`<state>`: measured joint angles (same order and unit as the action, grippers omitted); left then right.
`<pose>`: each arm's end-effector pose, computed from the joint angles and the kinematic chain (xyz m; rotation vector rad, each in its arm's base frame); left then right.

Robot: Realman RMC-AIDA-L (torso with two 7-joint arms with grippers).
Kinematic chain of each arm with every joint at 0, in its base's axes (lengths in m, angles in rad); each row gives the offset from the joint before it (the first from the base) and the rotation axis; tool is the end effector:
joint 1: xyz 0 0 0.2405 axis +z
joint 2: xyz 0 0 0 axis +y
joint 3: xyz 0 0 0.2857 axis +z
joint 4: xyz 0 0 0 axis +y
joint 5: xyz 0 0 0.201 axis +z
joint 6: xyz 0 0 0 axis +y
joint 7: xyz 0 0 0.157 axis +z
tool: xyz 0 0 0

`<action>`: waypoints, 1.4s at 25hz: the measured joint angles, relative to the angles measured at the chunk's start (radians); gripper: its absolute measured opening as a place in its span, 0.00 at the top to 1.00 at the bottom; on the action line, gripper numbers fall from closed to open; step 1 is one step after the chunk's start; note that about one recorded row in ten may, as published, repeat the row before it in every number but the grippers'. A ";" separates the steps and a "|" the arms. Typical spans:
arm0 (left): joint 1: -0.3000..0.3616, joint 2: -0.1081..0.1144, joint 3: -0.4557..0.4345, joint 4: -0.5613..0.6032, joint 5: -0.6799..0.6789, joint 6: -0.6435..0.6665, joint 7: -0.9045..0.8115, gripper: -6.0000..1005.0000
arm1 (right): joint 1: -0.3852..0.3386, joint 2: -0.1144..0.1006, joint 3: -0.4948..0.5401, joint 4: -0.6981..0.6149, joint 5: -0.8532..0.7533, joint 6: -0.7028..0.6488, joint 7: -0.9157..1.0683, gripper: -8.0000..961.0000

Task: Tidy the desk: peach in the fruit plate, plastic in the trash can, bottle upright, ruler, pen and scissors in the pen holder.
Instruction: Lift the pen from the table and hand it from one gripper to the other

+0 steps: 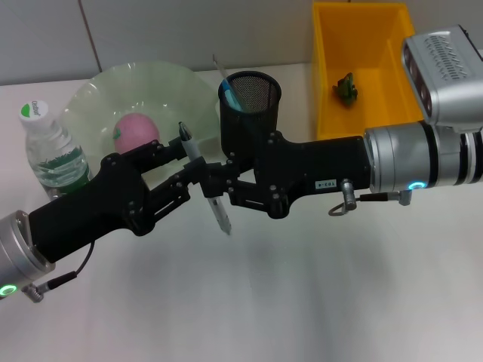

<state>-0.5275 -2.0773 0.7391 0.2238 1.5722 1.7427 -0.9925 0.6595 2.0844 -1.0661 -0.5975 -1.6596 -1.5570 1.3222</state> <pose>-0.2419 0.3032 -0.0468 -2.5044 -0.4910 -1.3807 0.1824 0.3509 -0.0622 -2.9411 0.2895 0.9355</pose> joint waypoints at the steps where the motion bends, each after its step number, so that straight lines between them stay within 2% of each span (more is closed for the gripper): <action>1: 0.000 0.000 0.000 0.000 0.000 0.000 0.000 0.46 | 0.000 0.000 0.000 0.000 0.000 0.000 0.000 0.86; 8: -0.001 0.000 0.001 -0.001 0.000 0.000 0.006 0.61 | 0.001 0.000 0.000 0.001 0.000 0.000 0.000 0.84; 12: -0.003 0.000 0.003 -0.001 0.000 0.000 0.006 0.61 | 0.000 0.000 0.000 0.002 0.000 0.000 0.000 0.82; 23: -0.011 0.002 0.003 -0.001 0.006 -0.013 -0.001 0.70 | 0.000 0.000 -0.002 0.003 0.000 0.001 0.000 0.79; 28: -0.013 0.003 0.003 -0.001 0.006 -0.012 -0.003 0.85 | 0.000 0.000 0.001 0.002 0.000 0.001 0.003 0.77; 35: -0.013 0.003 0.003 -0.001 0.002 -0.008 -0.004 0.85 | 0.000 -0.001 -0.001 -0.004 0.001 0.000 0.009 0.75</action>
<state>-0.5401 -2.0738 0.7423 0.2224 1.5745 1.7348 -0.9966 0.6596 2.0831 -1.0674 -0.6011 -1.6585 -1.5575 1.3315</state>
